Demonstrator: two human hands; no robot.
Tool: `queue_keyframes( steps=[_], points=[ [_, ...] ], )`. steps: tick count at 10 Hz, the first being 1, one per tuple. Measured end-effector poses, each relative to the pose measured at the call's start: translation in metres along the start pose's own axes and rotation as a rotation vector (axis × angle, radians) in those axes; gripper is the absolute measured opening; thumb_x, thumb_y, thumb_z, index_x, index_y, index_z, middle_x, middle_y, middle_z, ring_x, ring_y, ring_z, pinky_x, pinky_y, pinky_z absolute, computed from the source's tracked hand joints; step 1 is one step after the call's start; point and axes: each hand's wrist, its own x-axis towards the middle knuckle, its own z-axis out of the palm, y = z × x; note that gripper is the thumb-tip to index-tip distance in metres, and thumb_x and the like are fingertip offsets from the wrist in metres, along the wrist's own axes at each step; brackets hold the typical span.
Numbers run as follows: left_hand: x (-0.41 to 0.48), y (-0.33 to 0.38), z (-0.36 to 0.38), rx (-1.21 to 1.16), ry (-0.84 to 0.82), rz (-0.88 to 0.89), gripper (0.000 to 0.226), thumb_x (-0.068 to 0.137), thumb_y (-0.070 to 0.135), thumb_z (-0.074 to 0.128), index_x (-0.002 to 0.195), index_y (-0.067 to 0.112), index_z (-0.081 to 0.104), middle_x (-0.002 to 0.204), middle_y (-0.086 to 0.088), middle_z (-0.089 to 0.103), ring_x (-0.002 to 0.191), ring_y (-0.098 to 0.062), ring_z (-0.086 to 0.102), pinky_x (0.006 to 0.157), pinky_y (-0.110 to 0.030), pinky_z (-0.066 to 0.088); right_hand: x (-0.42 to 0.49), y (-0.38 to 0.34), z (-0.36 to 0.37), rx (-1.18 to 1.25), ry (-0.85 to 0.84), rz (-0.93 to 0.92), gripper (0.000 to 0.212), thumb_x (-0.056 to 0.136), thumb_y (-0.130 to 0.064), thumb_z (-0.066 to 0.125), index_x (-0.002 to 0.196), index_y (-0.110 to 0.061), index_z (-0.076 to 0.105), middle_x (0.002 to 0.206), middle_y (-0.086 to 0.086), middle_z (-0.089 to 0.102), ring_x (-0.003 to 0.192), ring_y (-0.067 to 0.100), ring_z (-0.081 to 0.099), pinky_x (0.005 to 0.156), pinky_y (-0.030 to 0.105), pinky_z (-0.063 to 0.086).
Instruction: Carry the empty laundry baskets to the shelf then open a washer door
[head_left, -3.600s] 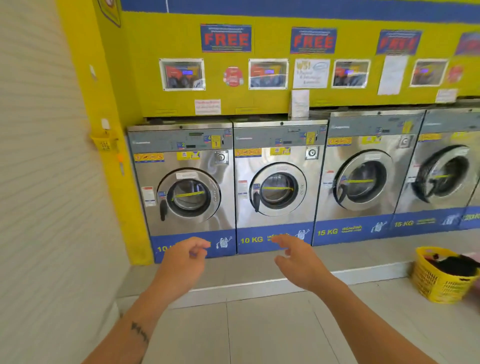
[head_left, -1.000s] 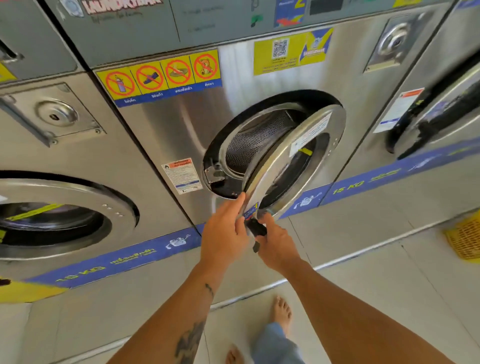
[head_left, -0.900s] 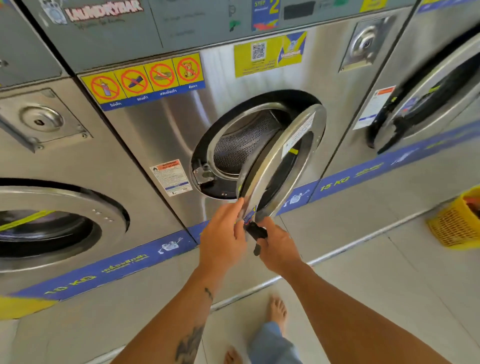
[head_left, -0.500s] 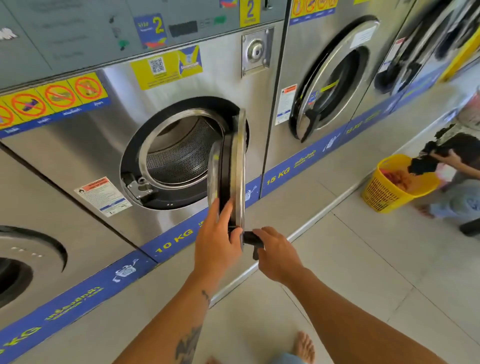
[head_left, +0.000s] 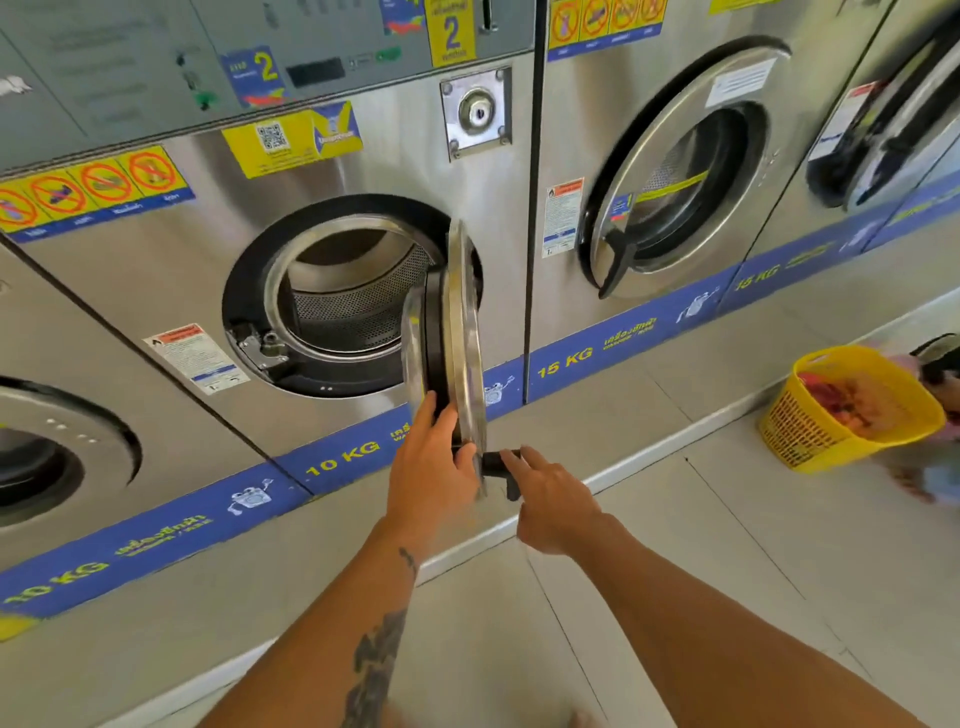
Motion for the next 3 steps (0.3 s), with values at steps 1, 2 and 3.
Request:
queue_keyframes(
  steps=[1,2,3],
  points=[
    [-0.007,0.008,-0.008,0.0,-0.014,-0.032,0.057,0.091,0.021,0.059,0.145,0.025,0.04,0.158,0.002,0.028,0.139,-0.025,0.038,0.109,-0.043,0.037,-0.008,0.005,-0.008,0.036,-0.032,-0.008,0.073,0.078,-0.007,0.055,0.145,-0.022,0.03,0.142,0.004,0.038,0.113,0.035,0.05,0.086,0.04,0.047],
    [-0.027,0.008,-0.031,-0.002,-0.011,-0.041,0.057,0.093,0.018,0.056,0.147,0.023,0.038,0.156,0.002,0.032,0.14,-0.02,0.035,0.11,-0.038,0.034,-0.017,0.001,-0.038,0.094,0.017,-0.048,0.063,0.087,-0.011,0.054,0.145,-0.019,0.032,0.147,0.007,0.038,0.125,0.034,0.046,0.098,0.042,0.044],
    [-0.04,0.006,-0.053,0.036,0.013,-0.064,0.056,0.094,0.019,0.053,0.147,0.022,0.037,0.155,0.002,0.034,0.139,-0.02,0.037,0.109,-0.037,0.033,-0.026,-0.015,-0.064,0.143,0.11,-0.076,0.056,0.089,-0.011,0.054,0.142,-0.016,0.038,0.145,0.008,0.042,0.125,0.033,0.048,0.099,0.042,0.043]
  ],
)
